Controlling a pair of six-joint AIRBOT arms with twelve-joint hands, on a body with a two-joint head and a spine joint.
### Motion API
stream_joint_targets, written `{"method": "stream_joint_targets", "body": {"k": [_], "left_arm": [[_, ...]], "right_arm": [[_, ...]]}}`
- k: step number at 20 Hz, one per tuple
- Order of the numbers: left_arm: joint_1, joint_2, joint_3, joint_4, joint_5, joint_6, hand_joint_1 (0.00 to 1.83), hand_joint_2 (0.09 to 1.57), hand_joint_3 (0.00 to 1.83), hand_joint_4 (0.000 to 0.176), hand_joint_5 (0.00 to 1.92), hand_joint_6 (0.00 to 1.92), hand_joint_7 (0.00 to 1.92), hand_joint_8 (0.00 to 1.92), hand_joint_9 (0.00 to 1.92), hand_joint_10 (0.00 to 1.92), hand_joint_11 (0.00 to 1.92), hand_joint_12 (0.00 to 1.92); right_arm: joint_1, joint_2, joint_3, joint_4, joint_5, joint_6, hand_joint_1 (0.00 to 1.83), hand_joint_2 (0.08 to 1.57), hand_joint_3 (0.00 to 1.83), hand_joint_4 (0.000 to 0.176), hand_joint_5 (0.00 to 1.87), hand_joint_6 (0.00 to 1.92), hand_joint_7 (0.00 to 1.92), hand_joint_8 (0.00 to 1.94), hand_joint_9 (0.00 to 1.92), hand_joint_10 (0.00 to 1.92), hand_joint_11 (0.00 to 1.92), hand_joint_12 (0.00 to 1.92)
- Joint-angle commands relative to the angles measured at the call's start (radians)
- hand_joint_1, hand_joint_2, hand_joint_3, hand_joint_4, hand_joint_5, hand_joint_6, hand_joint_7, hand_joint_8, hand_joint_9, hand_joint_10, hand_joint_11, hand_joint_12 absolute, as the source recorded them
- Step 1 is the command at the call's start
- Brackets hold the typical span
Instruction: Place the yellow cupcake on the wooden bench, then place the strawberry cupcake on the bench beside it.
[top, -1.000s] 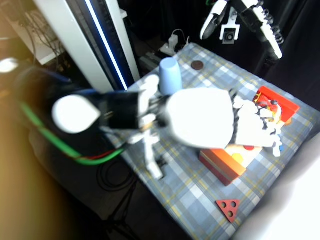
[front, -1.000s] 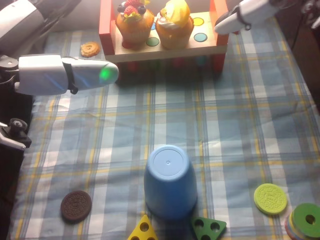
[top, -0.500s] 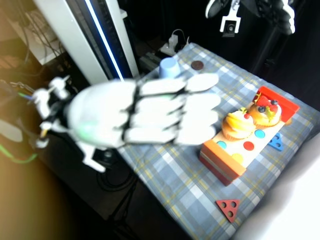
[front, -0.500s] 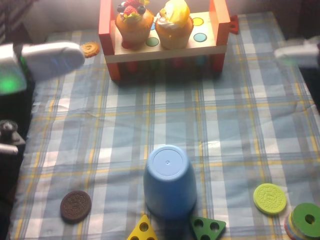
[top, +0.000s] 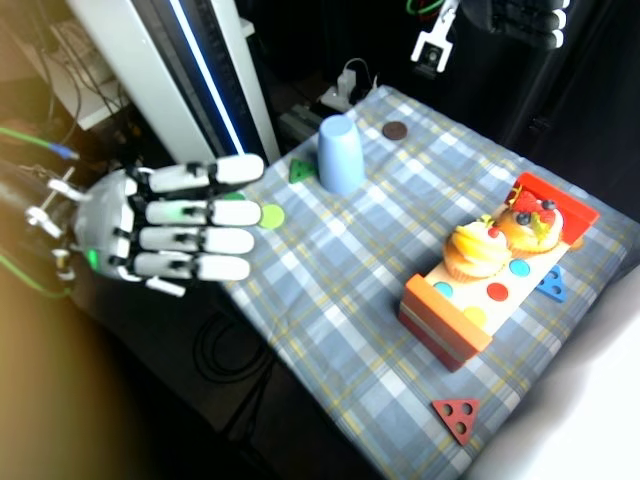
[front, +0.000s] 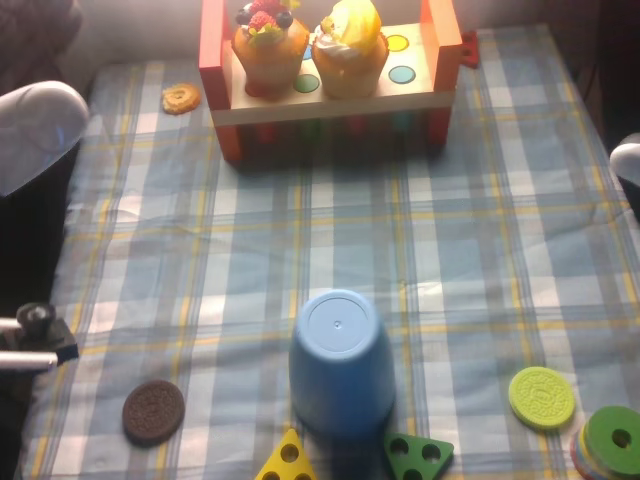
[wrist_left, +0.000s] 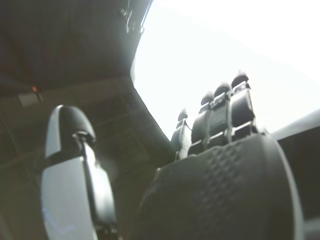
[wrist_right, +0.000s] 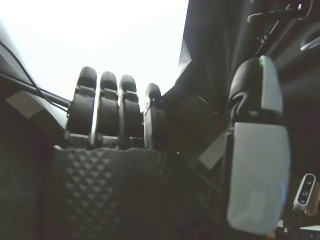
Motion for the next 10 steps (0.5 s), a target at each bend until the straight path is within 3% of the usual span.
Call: {"method": "stream_joint_targets", "body": {"k": [1,2,3,4,5,6,7,8,9,10], "left_arm": [[0.001,0.001,0.009,-0.010,-0.180,-0.030,0.70,1.01,0.01,0.142,0.04,0.00,0.09,0.00,0.07,0.01,0.02,0.04],[0.005,0.003,0.009,-0.012,-0.193,-0.056,0.33,1.25,0.02,0.104,0.01,0.00,0.05,0.00,0.09,0.00,0.09,0.12],[-0.007,0.004,0.013,0.002,-0.194,-0.071,0.12,1.32,0.03,0.095,0.00,0.00,0.06,0.00,0.11,0.01,0.10,0.13],[-0.025,0.006,0.016,0.022,-0.194,-0.075,0.03,1.35,0.03,0.019,0.03,0.01,0.09,0.01,0.14,0.01,0.11,0.13],[-0.052,0.010,0.015,0.047,-0.194,-0.067,0.10,1.35,0.01,0.000,0.09,0.02,0.11,0.01,0.13,0.01,0.07,0.12],[-0.060,0.011,0.015,0.058,-0.194,-0.067,0.10,1.35,0.01,0.000,0.09,0.02,0.11,0.01,0.13,0.01,0.07,0.12],[-0.076,0.010,0.021,0.072,-0.194,-0.067,0.03,1.39,0.01,0.000,0.09,0.01,0.13,0.01,0.09,0.00,0.01,0.02],[-0.092,0.009,0.025,0.082,-0.194,-0.067,0.01,1.38,0.01,0.000,0.08,0.00,0.08,0.00,0.03,0.00,0.00,0.00],[-0.110,0.009,0.028,0.095,-0.194,-0.066,0.00,1.38,0.00,0.000,0.17,0.01,0.16,0.01,0.09,0.01,0.00,0.00],[-0.128,0.009,0.029,0.108,-0.194,-0.066,0.00,1.39,0.00,0.000,0.18,0.01,0.14,0.00,0.08,0.00,0.00,0.00]], "right_arm": [[0.006,0.004,-0.004,0.006,0.128,0.009,0.62,1.09,0.00,0.036,0.23,0.00,0.40,0.00,0.45,0.01,0.39,0.14],[0.015,0.005,-0.011,-0.010,0.128,0.009,0.60,1.15,0.00,0.074,0.07,0.00,0.26,0.00,0.37,0.00,0.29,0.06],[0.047,0.010,-0.019,-0.040,0.129,0.002,0.59,1.19,0.01,0.070,0.08,0.01,0.22,0.00,0.30,0.00,0.21,0.02],[0.070,0.017,-0.024,-0.073,0.129,-0.003,0.62,1.28,0.01,0.045,0.15,0.01,0.14,0.00,0.20,0.00,0.20,0.01],[0.091,0.025,-0.026,-0.101,0.129,-0.019,0.52,1.30,0.02,0.001,0.17,0.01,0.09,0.00,0.13,0.00,0.16,0.00],[0.100,0.030,-0.027,-0.109,0.129,-0.029,0.52,1.30,0.02,0.001,0.17,0.01,0.09,0.00,0.13,0.00,0.16,0.00],[0.113,0.033,-0.026,-0.119,0.129,-0.041,0.10,1.26,0.00,0.030,0.05,0.00,0.02,0.00,0.03,0.00,0.03,0.00],[0.118,0.036,-0.026,-0.122,0.130,-0.044,0.42,1.20,0.00,0.077,0.17,0.05,0.09,0.03,0.02,0.00,0.01,0.00],[0.125,0.038,-0.026,-0.123,0.130,-0.044,0.58,1.13,0.04,0.093,0.22,0.06,0.08,0.02,0.00,0.00,0.00,0.70],[0.132,0.042,-0.026,-0.123,0.130,-0.044,0.57,1.15,0.03,0.086,0.22,0.03,0.05,0.01,0.00,0.00,0.00,1.20]]}}
